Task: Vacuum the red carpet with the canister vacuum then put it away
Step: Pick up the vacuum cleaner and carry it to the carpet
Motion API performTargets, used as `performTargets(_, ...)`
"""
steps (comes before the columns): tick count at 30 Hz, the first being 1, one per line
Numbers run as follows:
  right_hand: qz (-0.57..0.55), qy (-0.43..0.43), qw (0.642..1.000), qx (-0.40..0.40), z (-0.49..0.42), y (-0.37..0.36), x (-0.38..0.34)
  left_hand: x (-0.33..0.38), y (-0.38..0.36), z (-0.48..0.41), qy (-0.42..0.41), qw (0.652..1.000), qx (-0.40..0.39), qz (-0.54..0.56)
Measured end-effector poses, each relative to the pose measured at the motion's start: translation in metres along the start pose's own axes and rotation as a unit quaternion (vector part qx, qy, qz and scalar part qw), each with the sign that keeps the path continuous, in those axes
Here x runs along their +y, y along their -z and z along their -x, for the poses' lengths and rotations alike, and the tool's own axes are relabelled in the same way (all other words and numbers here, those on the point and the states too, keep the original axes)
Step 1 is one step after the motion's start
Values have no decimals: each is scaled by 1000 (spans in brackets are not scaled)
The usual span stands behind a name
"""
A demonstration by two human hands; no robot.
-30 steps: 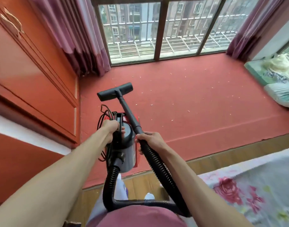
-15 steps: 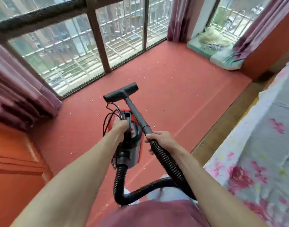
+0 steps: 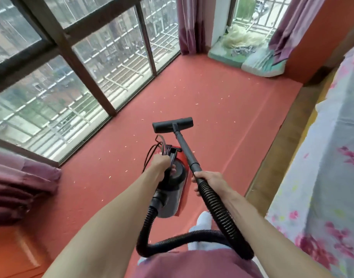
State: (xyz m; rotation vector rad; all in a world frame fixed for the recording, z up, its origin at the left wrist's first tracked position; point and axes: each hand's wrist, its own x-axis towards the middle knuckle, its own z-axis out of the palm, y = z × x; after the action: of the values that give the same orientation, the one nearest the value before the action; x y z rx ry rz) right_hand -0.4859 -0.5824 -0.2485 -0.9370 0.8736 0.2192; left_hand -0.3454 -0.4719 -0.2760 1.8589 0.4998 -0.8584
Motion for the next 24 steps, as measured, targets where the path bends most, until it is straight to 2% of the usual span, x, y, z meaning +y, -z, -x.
performTargets(4, -22, -9, 999, 23, -29, 34, -51, 52, -52, -24, -22, 999, -6, -42)
performTargets(12, -67, 31, 994, 77, -87, 84, -140, 152, -157, -77, -53, 995, -63, -57)
performTargets(18, -80, 33, 987, 135, -146, 137, -231, 234, -250, -135, -49, 991, -111, -48)
performTargets(24, -114, 39, 976, 183, -205, 181, -328, 330, -341, -183, -37, 981, -166, -97)
